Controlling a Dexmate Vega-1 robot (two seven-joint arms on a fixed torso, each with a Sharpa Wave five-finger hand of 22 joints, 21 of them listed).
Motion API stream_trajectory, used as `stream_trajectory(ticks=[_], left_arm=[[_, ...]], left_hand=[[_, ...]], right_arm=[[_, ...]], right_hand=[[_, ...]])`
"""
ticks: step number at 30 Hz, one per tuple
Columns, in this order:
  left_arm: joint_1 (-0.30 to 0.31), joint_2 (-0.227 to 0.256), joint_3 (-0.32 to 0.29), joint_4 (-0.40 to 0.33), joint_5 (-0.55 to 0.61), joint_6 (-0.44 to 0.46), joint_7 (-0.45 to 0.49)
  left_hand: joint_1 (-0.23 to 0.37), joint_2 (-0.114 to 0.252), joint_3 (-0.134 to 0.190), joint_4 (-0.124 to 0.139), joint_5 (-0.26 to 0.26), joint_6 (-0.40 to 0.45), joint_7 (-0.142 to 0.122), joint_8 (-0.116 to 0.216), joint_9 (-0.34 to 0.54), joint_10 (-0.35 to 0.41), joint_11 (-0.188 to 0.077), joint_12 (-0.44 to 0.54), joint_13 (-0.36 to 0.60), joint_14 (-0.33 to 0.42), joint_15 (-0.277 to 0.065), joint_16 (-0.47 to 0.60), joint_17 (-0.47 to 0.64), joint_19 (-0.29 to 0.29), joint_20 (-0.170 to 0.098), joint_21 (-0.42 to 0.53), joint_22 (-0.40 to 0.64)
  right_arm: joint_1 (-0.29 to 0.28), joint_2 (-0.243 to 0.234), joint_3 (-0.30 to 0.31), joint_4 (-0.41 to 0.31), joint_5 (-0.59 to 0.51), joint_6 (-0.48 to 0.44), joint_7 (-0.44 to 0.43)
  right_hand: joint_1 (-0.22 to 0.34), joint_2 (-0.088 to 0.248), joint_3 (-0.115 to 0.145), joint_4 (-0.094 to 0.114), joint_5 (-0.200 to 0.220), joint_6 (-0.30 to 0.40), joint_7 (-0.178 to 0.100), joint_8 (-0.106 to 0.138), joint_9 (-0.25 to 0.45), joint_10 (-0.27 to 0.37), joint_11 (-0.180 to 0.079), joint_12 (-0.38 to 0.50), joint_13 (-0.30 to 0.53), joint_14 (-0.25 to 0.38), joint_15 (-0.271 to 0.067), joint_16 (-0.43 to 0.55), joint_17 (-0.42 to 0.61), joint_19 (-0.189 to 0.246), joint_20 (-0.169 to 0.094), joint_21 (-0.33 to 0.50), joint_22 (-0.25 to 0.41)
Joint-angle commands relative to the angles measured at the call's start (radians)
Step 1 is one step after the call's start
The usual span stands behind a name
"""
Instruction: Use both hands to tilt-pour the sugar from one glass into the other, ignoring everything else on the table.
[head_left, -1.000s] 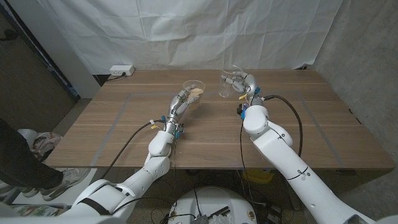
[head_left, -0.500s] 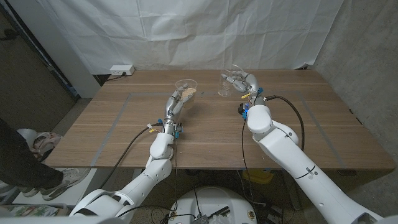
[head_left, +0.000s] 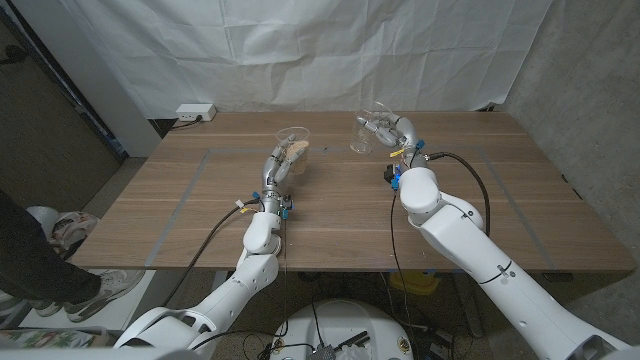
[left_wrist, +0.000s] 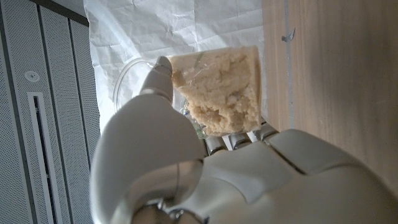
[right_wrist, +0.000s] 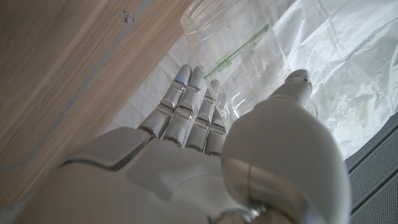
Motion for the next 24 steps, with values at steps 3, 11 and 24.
stream_trajectory(ticks=[3, 11, 24], left_arm=[[0.088, 0.044, 0.000, -0.096, 0.029, 0.107, 0.087], [0.100, 0.110, 0.018, -0.178, 0.118, 0.196, 0.181], [0.116, 0.166, 0.024, -0.237, 0.144, 0.245, 0.197]], left_hand=[[-0.050, 0.028, 0.059, 0.060, 0.006, -0.028, 0.005, -0.044, -0.006, -0.053, 0.011, -0.027, -0.008, -0.013, -0.085, -0.006, 0.006, -0.011, 0.018, 0.007, 0.002], [-0.066, 0.017, 0.052, 0.062, 0.005, -0.058, 0.032, -0.072, -0.015, -0.083, 0.029, -0.036, -0.015, -0.024, -0.069, -0.009, 0.006, -0.025, 0.025, 0.004, 0.003], [-0.111, -0.023, 0.019, 0.070, 0.001, -0.110, 0.051, -0.124, -0.029, -0.153, 0.049, -0.056, -0.026, -0.064, -0.046, -0.019, 0.007, -0.053, 0.036, -0.004, 0.004]], right_arm=[[0.025, -0.012, -0.025, 0.026, 0.005, 0.068, -0.044], [0.032, -0.008, -0.037, 0.050, -0.012, 0.104, -0.054], [0.026, 0.020, -0.041, 0.104, -0.060, 0.210, -0.101]], right_hand=[[-0.003, -0.001, -0.002, 0.006, 0.011, 0.001, 0.003, -0.005, 0.003, -0.004, 0.001, 0.000, 0.007, -0.006, -0.145, 0.000, 0.004, -0.005, -0.053, 0.009, 0.002], [-0.001, 0.000, -0.001, 0.007, 0.013, 0.001, 0.002, -0.005, 0.003, -0.005, -0.003, 0.000, 0.008, -0.002, -0.149, 0.000, 0.005, -0.004, -0.054, 0.012, 0.002], [0.001, 0.001, 0.000, 0.008, 0.016, 0.004, 0.000, -0.005, 0.003, 0.003, -0.002, 0.003, 0.010, 0.004, -0.153, -0.001, 0.007, 0.000, -0.058, 0.018, 0.002]])
